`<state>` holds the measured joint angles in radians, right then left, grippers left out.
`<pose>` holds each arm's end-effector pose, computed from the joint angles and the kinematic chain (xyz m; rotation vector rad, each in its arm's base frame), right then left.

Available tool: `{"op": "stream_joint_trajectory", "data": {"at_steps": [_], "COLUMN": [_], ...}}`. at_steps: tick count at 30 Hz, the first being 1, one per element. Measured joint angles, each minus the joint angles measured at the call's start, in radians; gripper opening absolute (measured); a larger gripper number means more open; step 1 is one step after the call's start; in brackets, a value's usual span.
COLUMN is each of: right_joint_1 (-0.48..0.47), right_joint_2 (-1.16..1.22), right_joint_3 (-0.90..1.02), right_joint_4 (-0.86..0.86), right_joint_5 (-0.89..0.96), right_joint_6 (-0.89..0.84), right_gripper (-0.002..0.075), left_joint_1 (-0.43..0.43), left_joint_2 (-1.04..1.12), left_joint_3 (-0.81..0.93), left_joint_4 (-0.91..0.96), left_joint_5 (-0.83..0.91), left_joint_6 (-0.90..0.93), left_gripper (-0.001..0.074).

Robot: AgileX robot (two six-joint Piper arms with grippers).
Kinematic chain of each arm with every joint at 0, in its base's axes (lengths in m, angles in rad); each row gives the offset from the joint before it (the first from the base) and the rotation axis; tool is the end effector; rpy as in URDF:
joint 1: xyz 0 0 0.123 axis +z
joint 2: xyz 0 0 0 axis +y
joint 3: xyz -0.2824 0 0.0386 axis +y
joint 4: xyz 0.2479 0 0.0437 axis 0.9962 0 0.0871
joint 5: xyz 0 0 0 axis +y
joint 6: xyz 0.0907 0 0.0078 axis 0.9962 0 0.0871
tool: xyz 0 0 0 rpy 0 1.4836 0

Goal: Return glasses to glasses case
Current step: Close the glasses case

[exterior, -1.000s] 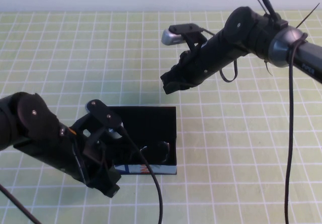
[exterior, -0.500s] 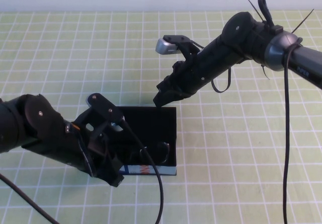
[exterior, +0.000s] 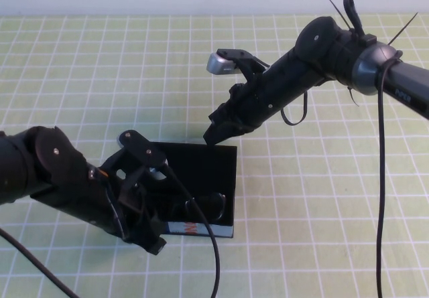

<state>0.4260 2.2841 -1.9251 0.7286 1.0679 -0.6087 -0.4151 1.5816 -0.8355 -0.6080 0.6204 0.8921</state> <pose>0.4220 0.2499 0.1960 -0.9898 2.5266 0.9221 0.2488 -0.1427 0.1891 1.1359 2.4835 -0.4764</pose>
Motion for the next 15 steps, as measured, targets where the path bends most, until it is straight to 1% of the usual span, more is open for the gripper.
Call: {"op": "stream_joint_trajectory", "data": {"at_steps": [9,15], "right_joint_1": [0.000,0.000], "right_joint_2": [0.016,0.016], "right_joint_3": [0.000,0.000], "right_joint_4": [0.008,0.074], "right_joint_5": [0.009,0.105], "right_joint_6": [-0.005,-0.101], "right_gripper": [-0.0018,-0.0018], "left_joint_1": [0.000,0.000], "left_joint_2": [0.070,0.075], "left_joint_3": [0.000,0.000], "left_joint_4": [-0.017,-0.073], "left_joint_5": [-0.026,-0.047], "left_joint_6": [0.003,0.005], "left_gripper": [-0.0003,-0.0003]}}
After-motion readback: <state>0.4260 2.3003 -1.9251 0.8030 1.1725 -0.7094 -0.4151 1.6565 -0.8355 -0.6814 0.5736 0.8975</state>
